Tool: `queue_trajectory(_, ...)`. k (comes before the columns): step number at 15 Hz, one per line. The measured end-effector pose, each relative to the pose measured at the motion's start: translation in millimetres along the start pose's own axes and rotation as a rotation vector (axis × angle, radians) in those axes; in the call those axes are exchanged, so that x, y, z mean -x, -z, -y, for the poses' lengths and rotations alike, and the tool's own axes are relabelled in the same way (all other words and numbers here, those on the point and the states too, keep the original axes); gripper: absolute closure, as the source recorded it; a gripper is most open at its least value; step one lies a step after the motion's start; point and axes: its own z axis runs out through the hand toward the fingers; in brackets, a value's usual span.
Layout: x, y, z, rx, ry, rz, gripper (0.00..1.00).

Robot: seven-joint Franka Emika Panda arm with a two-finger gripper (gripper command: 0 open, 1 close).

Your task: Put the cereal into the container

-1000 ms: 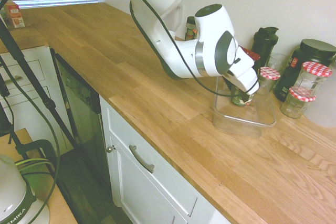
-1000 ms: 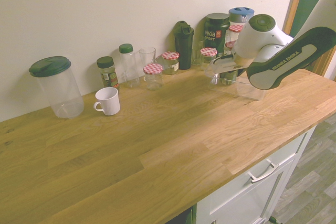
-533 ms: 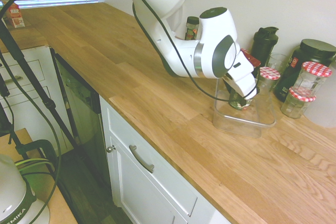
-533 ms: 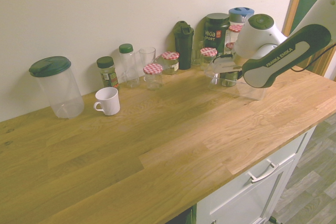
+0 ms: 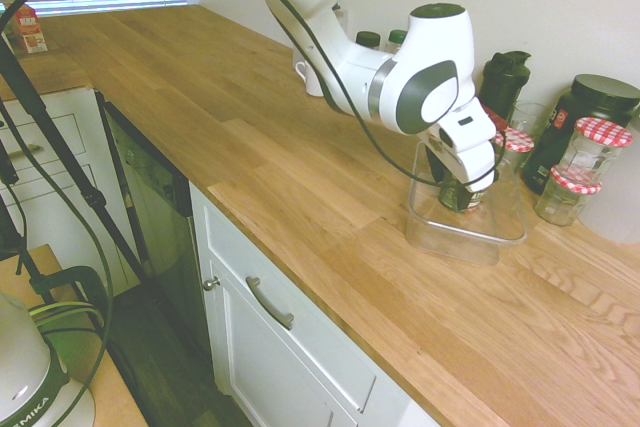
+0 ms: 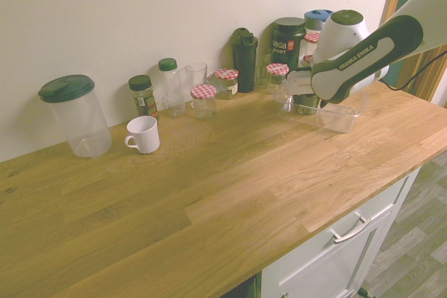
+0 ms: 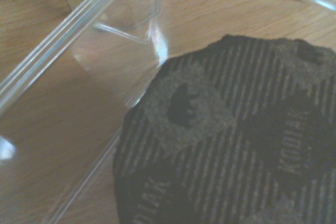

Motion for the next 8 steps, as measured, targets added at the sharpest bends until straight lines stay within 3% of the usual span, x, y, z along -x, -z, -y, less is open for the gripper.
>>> queue_trajectory(4, -5.6, 32.0, 13.4, 0.006, -0.010, 0.010, 0.00)
queue_trajectory(8, 3.6, 108.7, 31.5, -0.030, 0.007, 0.020, 0.00)
